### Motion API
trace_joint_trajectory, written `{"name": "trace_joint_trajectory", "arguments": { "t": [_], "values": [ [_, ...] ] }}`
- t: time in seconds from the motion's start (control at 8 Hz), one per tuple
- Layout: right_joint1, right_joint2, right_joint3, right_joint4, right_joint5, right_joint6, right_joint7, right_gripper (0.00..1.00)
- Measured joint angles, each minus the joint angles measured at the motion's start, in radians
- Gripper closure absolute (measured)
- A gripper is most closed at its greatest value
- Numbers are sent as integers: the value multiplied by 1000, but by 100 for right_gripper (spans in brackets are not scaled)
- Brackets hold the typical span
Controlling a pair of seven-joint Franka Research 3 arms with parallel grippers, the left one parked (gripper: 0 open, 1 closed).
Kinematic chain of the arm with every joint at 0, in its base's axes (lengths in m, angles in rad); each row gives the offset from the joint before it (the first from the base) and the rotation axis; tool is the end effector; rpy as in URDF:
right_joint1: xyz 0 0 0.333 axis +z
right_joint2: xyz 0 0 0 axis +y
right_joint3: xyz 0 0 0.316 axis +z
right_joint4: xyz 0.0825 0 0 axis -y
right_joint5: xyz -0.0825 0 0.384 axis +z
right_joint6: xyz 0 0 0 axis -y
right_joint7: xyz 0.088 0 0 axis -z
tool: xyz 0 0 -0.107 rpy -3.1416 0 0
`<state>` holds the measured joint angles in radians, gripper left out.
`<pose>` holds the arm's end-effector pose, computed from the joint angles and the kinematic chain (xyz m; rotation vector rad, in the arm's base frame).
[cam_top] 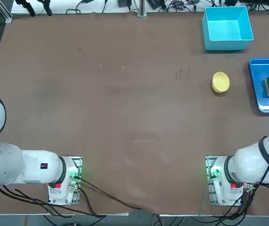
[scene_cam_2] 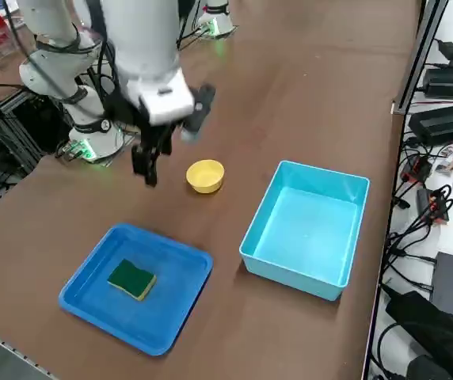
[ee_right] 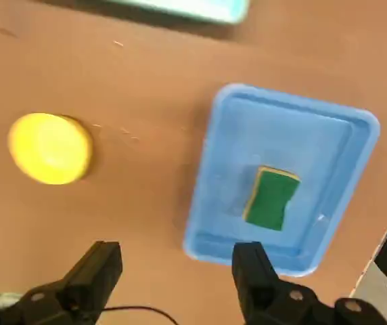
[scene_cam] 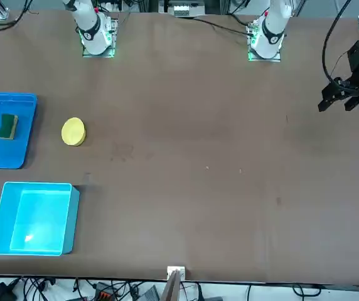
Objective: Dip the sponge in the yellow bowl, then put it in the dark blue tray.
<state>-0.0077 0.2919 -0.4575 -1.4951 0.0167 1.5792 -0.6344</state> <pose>0.5709 -0.2483 0.5035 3.1101 0.2697 -0.3293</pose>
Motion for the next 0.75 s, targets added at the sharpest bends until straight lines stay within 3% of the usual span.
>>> {"name": "trace_joint_trajectory", "arguments": {
  "t": [0.5,0.62,0.75],
  "values": [
    [176,-80,5,76,56,-55,229,0],
    [210,-104,22,75,56,-58,313,0],
    [194,-131,93,65,54,-57,387,0]
  ]
}}
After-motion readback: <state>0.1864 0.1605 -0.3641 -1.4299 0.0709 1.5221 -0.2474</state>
